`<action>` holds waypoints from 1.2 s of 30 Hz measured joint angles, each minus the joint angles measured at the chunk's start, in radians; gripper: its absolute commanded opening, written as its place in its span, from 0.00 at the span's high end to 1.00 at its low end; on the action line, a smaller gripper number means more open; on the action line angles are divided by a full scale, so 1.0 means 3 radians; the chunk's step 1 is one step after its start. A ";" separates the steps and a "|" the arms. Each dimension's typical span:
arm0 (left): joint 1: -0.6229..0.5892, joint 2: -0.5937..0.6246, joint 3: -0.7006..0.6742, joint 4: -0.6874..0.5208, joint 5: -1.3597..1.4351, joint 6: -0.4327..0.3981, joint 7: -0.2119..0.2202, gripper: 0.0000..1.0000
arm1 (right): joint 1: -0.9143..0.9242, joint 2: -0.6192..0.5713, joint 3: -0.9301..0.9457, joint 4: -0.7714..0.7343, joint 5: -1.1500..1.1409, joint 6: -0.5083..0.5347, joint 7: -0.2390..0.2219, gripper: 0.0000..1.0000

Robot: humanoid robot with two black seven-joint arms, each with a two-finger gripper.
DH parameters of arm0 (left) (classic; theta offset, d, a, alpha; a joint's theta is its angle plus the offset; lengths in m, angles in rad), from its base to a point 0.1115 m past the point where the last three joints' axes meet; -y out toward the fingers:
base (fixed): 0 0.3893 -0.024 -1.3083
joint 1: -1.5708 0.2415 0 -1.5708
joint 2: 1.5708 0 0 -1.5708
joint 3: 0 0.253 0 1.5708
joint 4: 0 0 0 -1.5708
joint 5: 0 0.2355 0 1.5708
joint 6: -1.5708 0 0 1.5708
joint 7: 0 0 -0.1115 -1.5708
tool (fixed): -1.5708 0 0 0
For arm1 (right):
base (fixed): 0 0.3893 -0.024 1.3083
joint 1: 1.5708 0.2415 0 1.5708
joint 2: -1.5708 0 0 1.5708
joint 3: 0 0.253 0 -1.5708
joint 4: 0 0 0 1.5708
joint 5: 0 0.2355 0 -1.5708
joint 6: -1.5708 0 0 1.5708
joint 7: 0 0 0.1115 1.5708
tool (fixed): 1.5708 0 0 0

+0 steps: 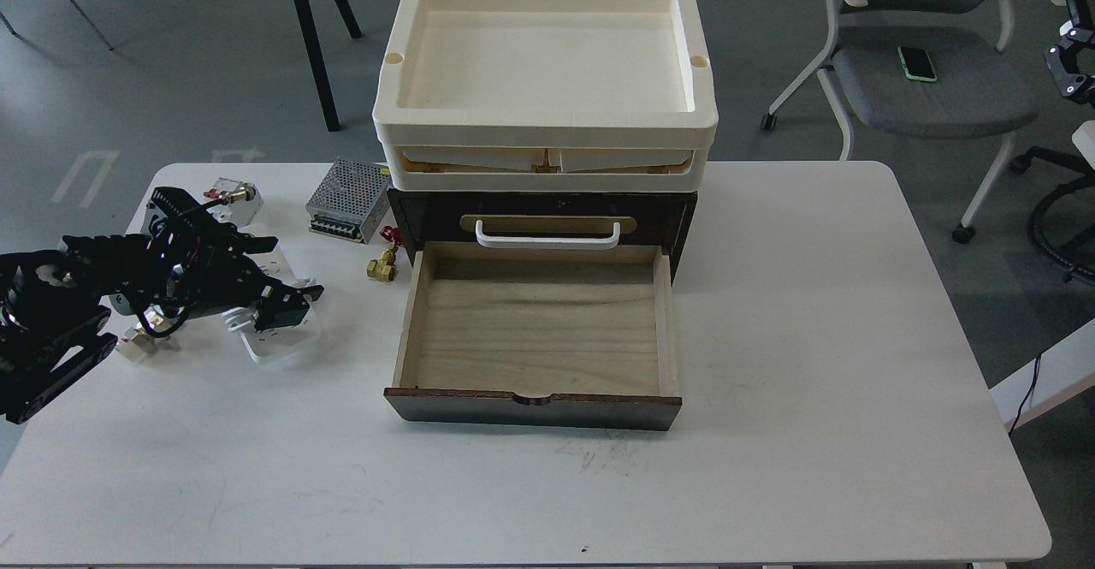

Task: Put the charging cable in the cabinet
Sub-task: 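Close the left gripper on the white power strip and lift it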

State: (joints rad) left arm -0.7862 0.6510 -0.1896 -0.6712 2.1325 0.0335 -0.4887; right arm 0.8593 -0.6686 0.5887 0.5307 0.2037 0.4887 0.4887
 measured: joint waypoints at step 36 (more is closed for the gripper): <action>0.0040 -0.0165 0.0407 0.0447 -0.0034 0.0379 0.0000 0.98 | -0.0162 -0.0006 0.0020 0.0000 0.0001 0.0000 0.0000 0.00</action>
State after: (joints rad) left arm -0.7742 0.6015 -0.0676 -0.5371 2.1224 0.1472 -0.4886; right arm 0.8107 -0.6704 0.5947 0.5308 0.2040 0.4887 0.4887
